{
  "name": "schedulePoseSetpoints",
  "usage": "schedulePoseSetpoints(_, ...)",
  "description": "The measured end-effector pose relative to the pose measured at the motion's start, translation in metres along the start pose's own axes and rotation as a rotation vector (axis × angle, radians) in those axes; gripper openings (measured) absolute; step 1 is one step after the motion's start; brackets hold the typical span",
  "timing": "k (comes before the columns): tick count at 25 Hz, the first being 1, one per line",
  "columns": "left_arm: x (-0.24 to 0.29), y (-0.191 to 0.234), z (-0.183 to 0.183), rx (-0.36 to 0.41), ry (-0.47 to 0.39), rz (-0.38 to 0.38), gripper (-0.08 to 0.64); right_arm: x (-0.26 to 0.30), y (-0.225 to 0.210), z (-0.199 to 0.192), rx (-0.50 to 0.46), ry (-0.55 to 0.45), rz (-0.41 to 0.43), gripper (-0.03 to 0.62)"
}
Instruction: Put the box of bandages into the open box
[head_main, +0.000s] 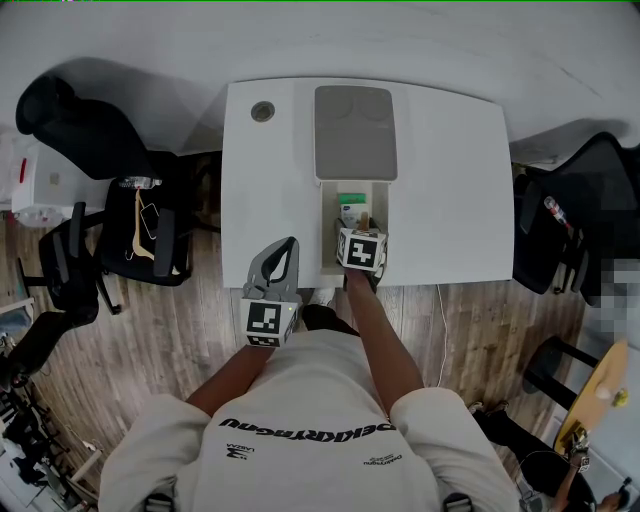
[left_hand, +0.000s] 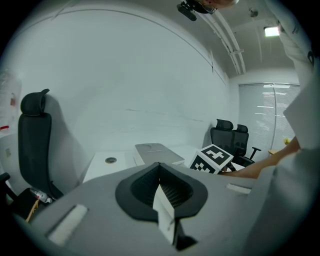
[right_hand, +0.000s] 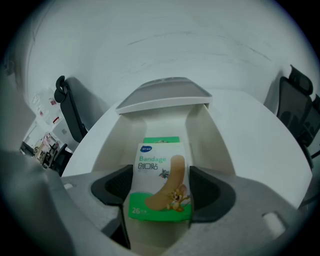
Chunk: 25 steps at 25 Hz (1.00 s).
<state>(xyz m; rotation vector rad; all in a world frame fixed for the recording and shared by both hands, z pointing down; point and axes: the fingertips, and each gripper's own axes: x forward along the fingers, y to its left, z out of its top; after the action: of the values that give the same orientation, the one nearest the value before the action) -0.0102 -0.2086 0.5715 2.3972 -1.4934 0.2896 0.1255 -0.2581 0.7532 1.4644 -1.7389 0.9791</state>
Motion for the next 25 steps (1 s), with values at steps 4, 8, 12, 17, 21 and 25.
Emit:
schedulePoseSetpoints(4,-0.002,-0.003,-0.002,0.002,0.003,-0.004,0.000,0.001,-0.001,-0.002,0.005,0.004,0.003,0.345)
schedulePoseSetpoints(8,-0.005,0.000,-0.001,-0.001,0.000,-0.003,0.000,0.001,0.000,-0.001,0.010,0.001,-0.001,0.350)
schedulePoseSetpoints(12,-0.007,0.002,-0.006,0.003,0.011,0.002,0.000,-0.001,0.001,-0.001,0.014,-0.009,-0.005,0.365)
schedulePoseSetpoints(17,-0.008,-0.001,-0.001,0.004,-0.006,-0.006,0.000,-0.006,0.001,0.002,0.014,-0.024,-0.007,0.367)
schedulePoseSetpoints(21,-0.009,-0.002,0.000,0.008,-0.010,-0.008,0.000,-0.010,0.001,0.003,0.015,-0.039,-0.007,0.367)
schedulePoseSetpoints(25,-0.014,-0.003,0.001,0.012,-0.014,-0.009,0.000,-0.016,0.003,0.005,0.013,-0.063,-0.001,0.367)
